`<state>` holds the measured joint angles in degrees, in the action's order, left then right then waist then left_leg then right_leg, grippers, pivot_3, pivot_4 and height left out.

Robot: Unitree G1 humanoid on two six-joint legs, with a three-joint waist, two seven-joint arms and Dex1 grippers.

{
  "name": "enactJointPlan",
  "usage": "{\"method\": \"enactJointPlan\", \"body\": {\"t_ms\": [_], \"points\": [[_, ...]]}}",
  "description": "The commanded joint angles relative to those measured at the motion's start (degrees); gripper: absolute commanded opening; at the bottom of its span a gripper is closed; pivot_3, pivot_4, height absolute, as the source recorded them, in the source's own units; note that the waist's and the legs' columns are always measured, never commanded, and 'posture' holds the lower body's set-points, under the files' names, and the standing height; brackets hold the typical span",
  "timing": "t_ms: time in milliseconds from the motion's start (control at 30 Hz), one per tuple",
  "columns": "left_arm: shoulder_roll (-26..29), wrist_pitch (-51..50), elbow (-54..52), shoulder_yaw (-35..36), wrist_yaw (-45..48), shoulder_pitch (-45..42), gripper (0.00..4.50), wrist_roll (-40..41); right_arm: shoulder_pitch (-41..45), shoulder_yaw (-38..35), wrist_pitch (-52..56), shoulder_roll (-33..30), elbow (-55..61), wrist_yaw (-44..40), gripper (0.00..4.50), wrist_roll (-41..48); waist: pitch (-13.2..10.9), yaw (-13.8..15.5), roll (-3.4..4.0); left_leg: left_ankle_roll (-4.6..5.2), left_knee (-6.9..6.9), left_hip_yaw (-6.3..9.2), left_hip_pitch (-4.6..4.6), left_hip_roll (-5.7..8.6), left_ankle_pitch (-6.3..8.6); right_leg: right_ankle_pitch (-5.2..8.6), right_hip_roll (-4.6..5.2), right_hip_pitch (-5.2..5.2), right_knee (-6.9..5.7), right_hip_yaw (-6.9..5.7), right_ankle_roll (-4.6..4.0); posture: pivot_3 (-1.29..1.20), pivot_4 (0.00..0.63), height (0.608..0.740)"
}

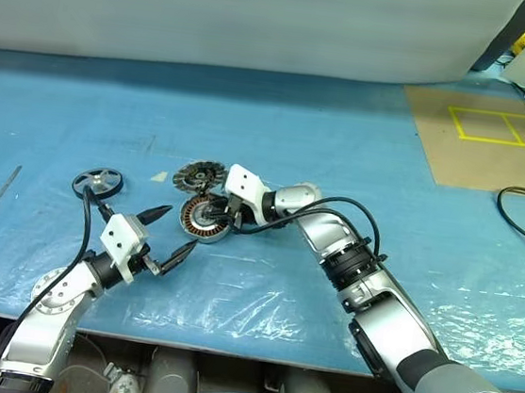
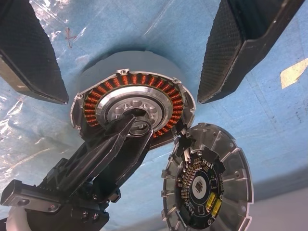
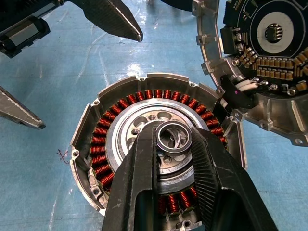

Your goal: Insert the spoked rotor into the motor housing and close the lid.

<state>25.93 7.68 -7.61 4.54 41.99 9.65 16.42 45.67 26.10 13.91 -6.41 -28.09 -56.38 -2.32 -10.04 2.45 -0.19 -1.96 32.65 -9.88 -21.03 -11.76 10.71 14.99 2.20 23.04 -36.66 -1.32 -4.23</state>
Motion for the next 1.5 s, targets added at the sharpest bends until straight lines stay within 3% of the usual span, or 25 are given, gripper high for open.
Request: {"method": "enactJointPlan", "body": {"t_ms": [33, 1500], "points": [[0.6, 0.4, -1.4, 1.1, -0.2, 0.4, 4.50, 0.3, 0.7, -0.1, -1.0, 0.5, 1.1, -0.9, 0.63, 0.1, 0.0, 0.0, 0.00, 0.00, 0.00, 0.00, 0.00, 0.00, 0.00, 0.00, 0.00, 0.00, 0.00, 0.00, 0.00, 0.00, 0.150, 0.740], [0.6, 0.8, 0.6, 0.5, 0.4, -0.3, 4.50, -0.3, 0.9, -0.5, -1.3, 0.5, 0.1, -2.3, 0.63, -1.8, 0.0, 0.0, 0.00, 0.00, 0.03, 0.00, 0.01, 0.00, 0.00, 0.00, 0.01, -0.01, -0.03, 0.00, 0.00, 0.00, 0.150, 0.740]]}}
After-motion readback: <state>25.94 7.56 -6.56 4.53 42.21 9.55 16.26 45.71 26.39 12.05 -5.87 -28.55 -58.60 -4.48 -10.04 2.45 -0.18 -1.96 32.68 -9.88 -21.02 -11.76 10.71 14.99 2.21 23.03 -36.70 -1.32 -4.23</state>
